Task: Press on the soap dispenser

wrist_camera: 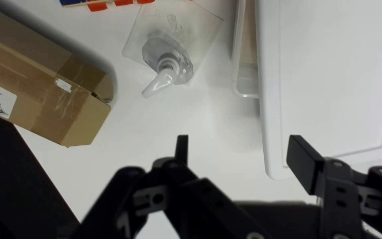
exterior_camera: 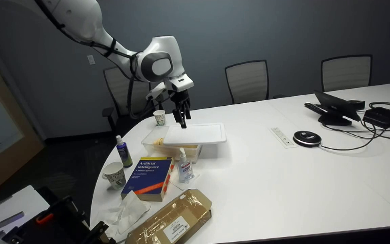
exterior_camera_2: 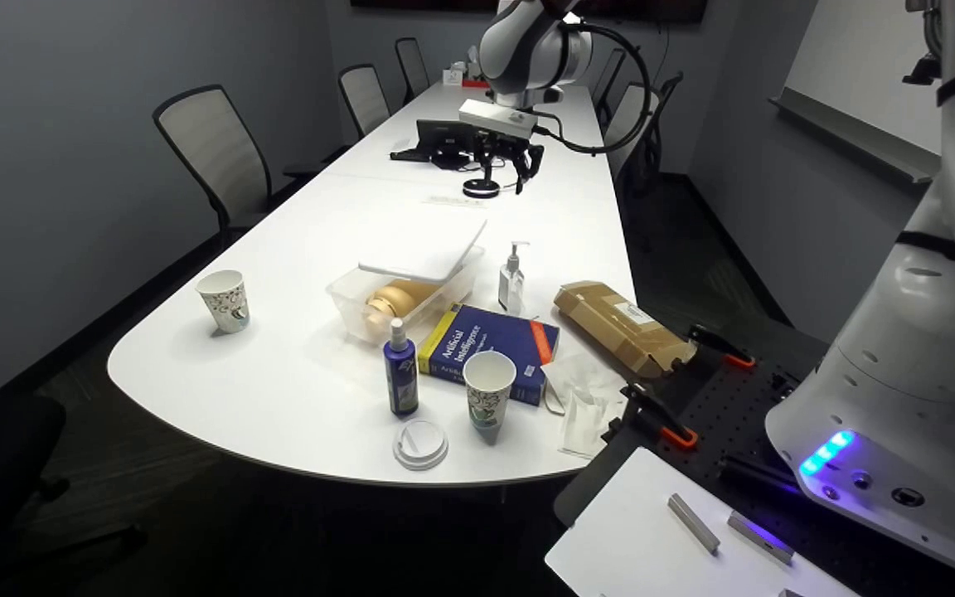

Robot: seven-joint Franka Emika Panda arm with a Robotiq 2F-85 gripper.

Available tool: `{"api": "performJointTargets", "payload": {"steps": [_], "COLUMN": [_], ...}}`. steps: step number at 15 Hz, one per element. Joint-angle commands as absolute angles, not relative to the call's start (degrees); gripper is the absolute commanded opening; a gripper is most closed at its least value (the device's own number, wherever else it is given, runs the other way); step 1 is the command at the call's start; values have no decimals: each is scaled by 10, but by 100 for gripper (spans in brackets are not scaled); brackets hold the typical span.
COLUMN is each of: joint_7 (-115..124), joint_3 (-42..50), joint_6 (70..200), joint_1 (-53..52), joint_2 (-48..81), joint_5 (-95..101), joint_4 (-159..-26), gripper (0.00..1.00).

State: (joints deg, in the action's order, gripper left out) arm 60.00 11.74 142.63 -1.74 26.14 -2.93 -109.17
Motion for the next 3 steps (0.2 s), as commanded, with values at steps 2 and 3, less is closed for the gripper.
{"api": "performJointTargets", "payload": {"steps": [2, 3], "joint_7": [597, 597], "joint_3": [112, 112], "joint_6": [1408, 1408], "joint_1": [-14, -14], "joint_2": [238, 237], "joint_5": [-27, -26], "joint_4": [-1100, -1100], "gripper": [100, 100]}}
